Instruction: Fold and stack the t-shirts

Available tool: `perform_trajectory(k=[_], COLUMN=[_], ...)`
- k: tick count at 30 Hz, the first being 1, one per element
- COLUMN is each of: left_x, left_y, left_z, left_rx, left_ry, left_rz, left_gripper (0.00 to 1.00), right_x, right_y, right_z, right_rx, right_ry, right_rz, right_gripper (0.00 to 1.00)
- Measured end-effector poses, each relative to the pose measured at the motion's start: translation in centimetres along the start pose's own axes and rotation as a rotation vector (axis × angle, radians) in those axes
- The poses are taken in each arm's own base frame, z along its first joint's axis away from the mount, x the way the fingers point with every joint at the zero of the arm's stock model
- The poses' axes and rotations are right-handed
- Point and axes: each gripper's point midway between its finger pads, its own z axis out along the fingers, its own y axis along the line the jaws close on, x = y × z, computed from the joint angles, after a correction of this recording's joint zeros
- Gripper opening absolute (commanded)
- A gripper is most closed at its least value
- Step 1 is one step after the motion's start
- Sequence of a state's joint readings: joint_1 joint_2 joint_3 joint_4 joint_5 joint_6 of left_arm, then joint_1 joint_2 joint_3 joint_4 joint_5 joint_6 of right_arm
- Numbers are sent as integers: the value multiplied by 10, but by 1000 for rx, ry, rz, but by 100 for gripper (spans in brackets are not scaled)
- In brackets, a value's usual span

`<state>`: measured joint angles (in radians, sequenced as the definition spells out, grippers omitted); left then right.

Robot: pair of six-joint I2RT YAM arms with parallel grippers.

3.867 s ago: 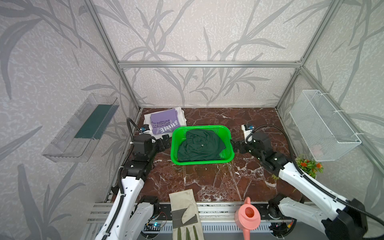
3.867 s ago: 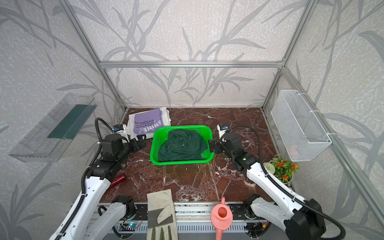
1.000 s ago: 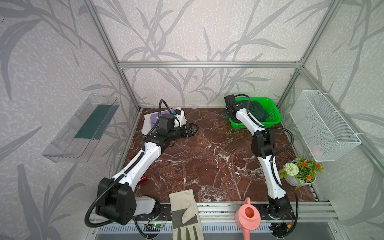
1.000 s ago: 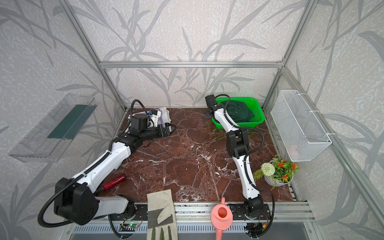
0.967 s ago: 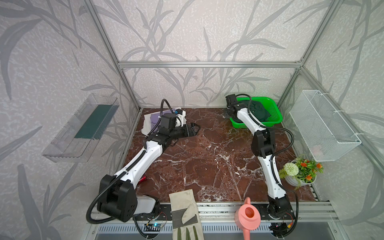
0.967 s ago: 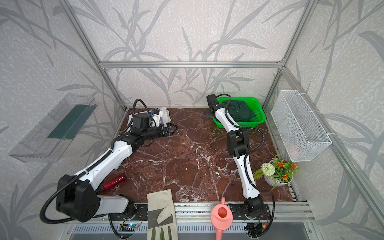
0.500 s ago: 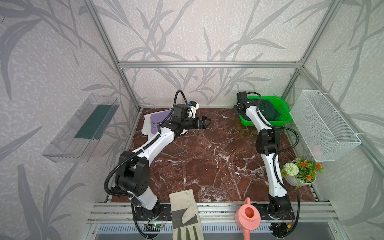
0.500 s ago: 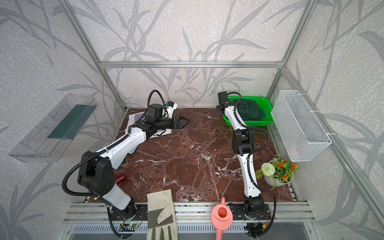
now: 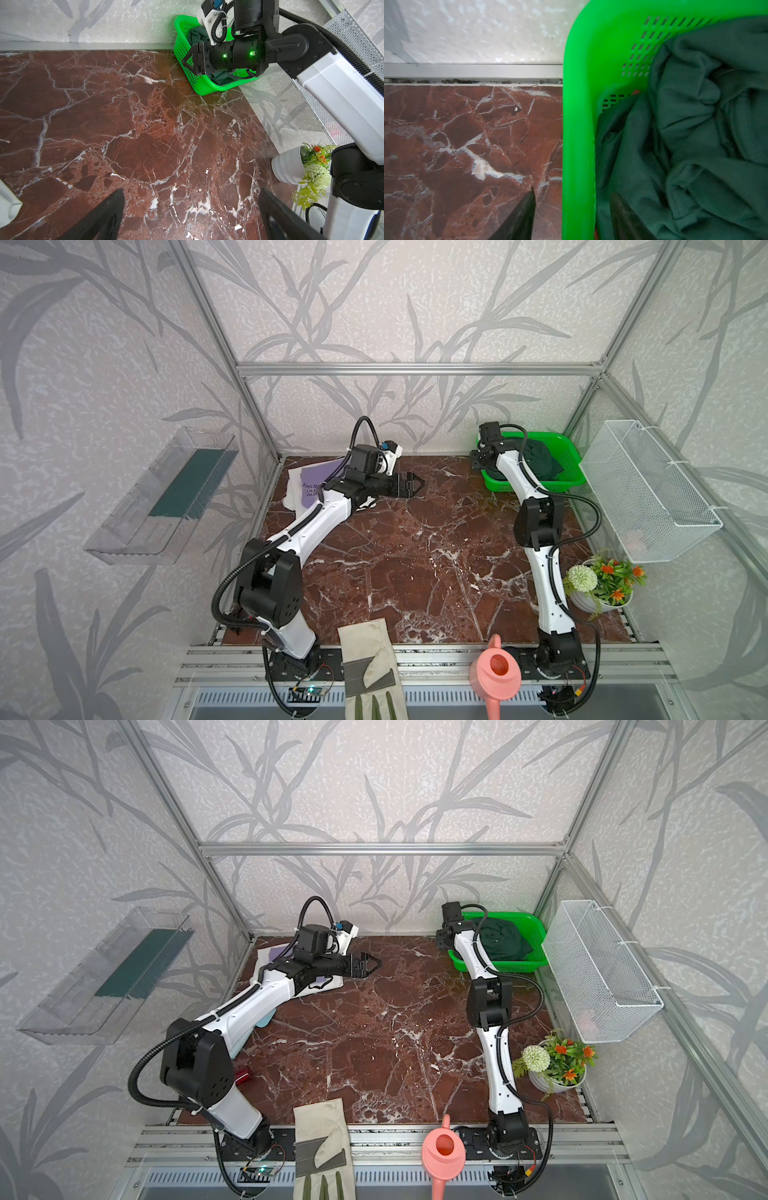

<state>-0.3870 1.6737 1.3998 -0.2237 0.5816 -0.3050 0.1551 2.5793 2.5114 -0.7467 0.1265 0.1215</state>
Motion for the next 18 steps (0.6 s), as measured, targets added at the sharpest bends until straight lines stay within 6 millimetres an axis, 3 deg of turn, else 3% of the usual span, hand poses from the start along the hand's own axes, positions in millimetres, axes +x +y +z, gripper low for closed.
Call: perform_trajectory(k=[4,8,14,18], left_x=[2,9,19,19], left_y=[-4,-8,-10,-12], left_z=[-2,-1,2,2], left_rx=[13,44,80,89], left_ry=[26,49,76,78], left_rz=[34,54,59,65], left_gripper=[99,99,99,99], right_x=[-19,-40,-42,-39], right_y=[-10,-37,-99,-128], right_z=[-23,-39,-37,-30], right_rx=[30,73,150,180], right_ry=[-47,-98,-95,-93], right_rz=[26,79,164,209], right_gripper=[60,58,59,62])
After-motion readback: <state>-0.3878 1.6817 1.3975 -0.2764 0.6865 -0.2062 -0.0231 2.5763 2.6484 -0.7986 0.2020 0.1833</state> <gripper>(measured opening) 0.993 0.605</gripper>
